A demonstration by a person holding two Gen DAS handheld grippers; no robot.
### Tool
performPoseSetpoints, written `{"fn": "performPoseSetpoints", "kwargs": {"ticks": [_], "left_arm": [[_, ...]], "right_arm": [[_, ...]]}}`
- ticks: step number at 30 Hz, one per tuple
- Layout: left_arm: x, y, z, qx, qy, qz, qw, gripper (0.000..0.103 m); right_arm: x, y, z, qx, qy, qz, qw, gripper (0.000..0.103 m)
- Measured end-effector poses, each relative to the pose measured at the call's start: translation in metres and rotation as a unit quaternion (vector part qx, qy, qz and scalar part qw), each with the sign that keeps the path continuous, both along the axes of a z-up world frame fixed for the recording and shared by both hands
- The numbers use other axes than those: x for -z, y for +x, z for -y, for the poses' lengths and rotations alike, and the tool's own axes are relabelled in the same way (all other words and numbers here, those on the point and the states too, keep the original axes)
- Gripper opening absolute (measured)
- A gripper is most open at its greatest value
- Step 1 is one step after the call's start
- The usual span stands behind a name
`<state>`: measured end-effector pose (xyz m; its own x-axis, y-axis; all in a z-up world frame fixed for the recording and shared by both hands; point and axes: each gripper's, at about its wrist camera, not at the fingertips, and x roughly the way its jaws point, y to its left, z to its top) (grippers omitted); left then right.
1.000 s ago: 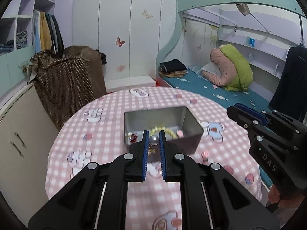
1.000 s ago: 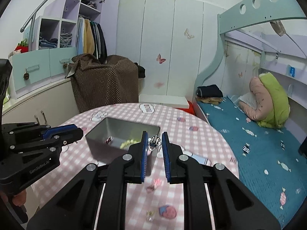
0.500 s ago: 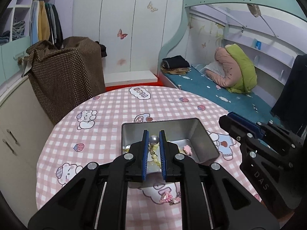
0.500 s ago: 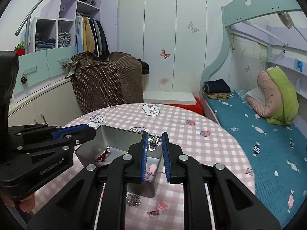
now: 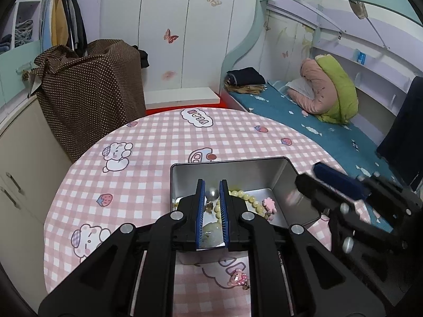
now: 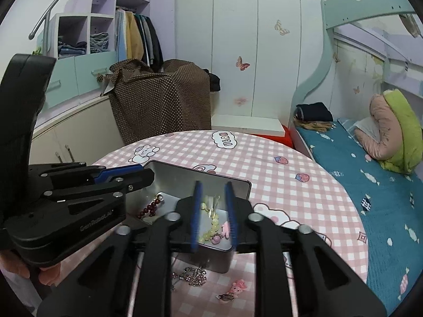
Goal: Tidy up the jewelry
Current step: 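Carry both earrings over the grey tin and open both tools, then withdraw both tools from the tin toward the pink charms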
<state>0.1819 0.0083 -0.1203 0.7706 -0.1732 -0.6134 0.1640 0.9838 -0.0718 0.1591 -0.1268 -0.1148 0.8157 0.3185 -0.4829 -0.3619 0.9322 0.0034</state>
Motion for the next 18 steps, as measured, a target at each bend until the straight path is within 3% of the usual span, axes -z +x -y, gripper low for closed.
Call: {"fn": "performPoseSetpoints", "kwargs": {"ticks": [1, 2, 4, 10, 18], "left_arm": [[0.000, 0.000, -0.001, -0.007, 0.003, 0.000, 1.0000, 0.030], [-0.001, -0.001, -0.004, -0.017, 0.006, 0.001, 0.9998, 0.047], [-0.003, -0.002, -0.010, -0.021, -0.005, 0.001, 0.9998, 0.057], [-0.006, -0.007, -0.014, -0.026, -0.001, 0.002, 0.9997, 0.057], [-0.009, -0.019, -0.012, -0.025, -0.003, 0.005, 0.9997, 0.062]], "right_arm": [[0.000, 0.000, 0.002, 0.010, -0.006, 0.004, 1.000, 0.057], [0.000, 0.000, 0.004, 0.013, -0.007, 0.005, 1.000, 0.058], [0.000, 0.001, 0.008, 0.015, -0.001, 0.001, 1.000, 0.059], [-0.002, -0.002, 0.014, 0.028, 0.003, 0.001, 1.000, 0.060], [-0.006, -0.012, 0.024, 0.050, 0.014, -0.002, 0.999, 0.070]]}}
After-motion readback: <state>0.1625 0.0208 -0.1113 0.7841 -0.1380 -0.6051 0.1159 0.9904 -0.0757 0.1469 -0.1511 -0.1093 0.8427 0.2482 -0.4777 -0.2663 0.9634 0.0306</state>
